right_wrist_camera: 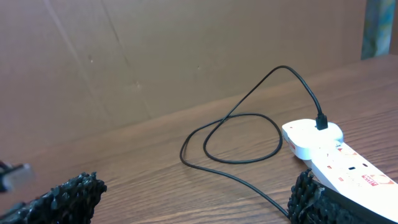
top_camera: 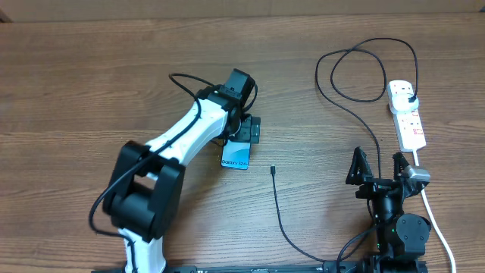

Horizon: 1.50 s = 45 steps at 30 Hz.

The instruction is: Plug charger to phone and switch on socket

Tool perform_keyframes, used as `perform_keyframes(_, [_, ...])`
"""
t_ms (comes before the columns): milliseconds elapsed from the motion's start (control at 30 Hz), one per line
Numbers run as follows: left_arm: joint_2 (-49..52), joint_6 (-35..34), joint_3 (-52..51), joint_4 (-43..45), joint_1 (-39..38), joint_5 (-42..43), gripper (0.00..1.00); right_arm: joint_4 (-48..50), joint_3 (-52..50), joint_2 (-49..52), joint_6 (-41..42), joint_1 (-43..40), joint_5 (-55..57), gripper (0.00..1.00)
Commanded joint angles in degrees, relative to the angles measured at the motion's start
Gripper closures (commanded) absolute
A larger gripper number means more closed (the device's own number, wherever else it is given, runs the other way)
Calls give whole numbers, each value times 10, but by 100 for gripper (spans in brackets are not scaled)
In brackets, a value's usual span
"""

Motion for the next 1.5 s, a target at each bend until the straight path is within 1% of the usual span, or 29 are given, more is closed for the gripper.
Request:
perform_keyframes(0, [26, -7, -5, -2, -2, 17, 0, 3, -6, -5, -1, 2, -1, 0])
perform_keyframes(333, [29, -9, -5, 4, -2, 0, 0, 3, -6, -5, -1, 2, -1, 0])
perform_keyframes(567, [29, -39, -8, 3, -3, -5, 0, 3, -6, -5, -1, 2, -1, 0])
perform_keyframes(1067, [29, -38, -26, 11, -15, -1, 0, 3, -6, -5, -1, 2, -1, 0])
perform_keyframes(1167, [29, -15, -26, 26, -15, -2, 0, 3, -6, -5, -1, 2, -1, 0])
perform_keyframes(1467, [29, -9, -26, 33, -8, -36, 0, 3, -6, -5, -1, 2, -1, 0])
